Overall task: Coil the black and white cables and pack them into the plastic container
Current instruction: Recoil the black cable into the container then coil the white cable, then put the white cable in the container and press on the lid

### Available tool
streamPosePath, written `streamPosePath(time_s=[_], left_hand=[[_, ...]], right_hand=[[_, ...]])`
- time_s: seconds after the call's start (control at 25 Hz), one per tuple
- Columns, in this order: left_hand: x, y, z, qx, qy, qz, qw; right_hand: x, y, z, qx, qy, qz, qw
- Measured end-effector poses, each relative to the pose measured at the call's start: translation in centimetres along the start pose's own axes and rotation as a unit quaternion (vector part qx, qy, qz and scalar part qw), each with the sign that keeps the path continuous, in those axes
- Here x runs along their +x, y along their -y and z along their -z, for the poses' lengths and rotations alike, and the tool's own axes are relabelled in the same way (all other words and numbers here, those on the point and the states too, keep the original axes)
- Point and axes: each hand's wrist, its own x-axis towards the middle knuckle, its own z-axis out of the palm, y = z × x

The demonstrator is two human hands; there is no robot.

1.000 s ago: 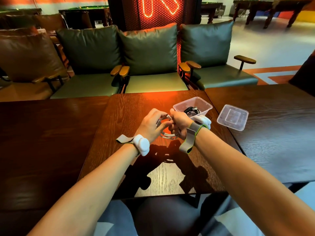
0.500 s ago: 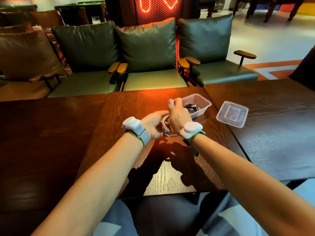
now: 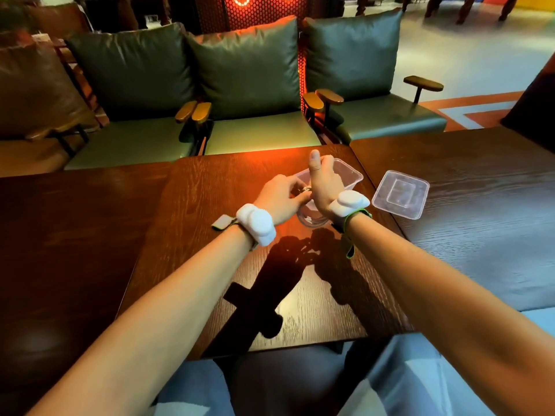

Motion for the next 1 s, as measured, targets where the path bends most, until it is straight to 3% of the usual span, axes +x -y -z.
streamPosePath(time_s=[0.12, 0.28, 0.36, 0.4, 0.48, 0.52, 0.56, 0.64, 0.72, 0.8, 0.88, 1.0], left_hand=[[0.7, -1.1, -0.6, 0.198, 0.026, -0.022, 0.980], [2.4, -2.4, 0.4, 0.242, 0.098, 0.047, 0.964], [3.4, -2.8, 0.7, 0.142, 0.155, 0.108, 0.972], [3.5, -3.0, 0.9, 0.018, 0.189, 0.160, 0.969], [3.6, -2.6, 0.9, -0.283, 0.231, 0.262, 0.893], [3.5, -2.3, 0.9, -0.370, 0.237, 0.272, 0.856], [3.7, -2.2, 0.6, -0.404, 0.225, 0.270, 0.845], [4.8, -2.2, -0.6, -0.358, 0.147, 0.266, 0.883], [6.3, -2.6, -1.3, -0.245, 0.063, 0.265, 0.930], [7.7, -2.4, -1.7, -0.114, 0.056, 0.238, 0.963], [8.7, -2.0, -1.9, -0.013, 0.059, 0.224, 0.973], [9.6, -1.5, -2.9, 0.080, 0.042, 0.277, 0.957]], right_hand=[[0.9, -0.8, -0.3, 0.034, 0.011, -0.053, 0.998], [2.4, -1.5, -0.5, 0.006, 0.010, 0.005, 1.000], [3.2, -2.0, -0.1, -0.006, 0.022, 0.039, 0.999], [3.6, -2.3, 0.2, -0.008, 0.023, 0.063, 0.998], [4.4, -2.5, 0.5, -0.004, 0.019, 0.106, 0.994], [4.9, -2.5, 0.8, -0.006, 0.018, 0.113, 0.993], [5.5, -2.5, 1.1, -0.010, 0.022, 0.104, 0.994], [6.8, -2.7, 1.6, -0.022, 0.040, 0.057, 0.997], [7.8, -3.4, 2.2, -0.030, 0.054, 0.020, 0.998], [8.1, -4.4, 2.7, -0.048, 0.063, 0.006, 0.997], [8.1, -5.5, 3.3, -0.075, 0.073, 0.010, 0.994], [8.0, -7.2, 4.2, -0.132, 0.093, 0.032, 0.986]])
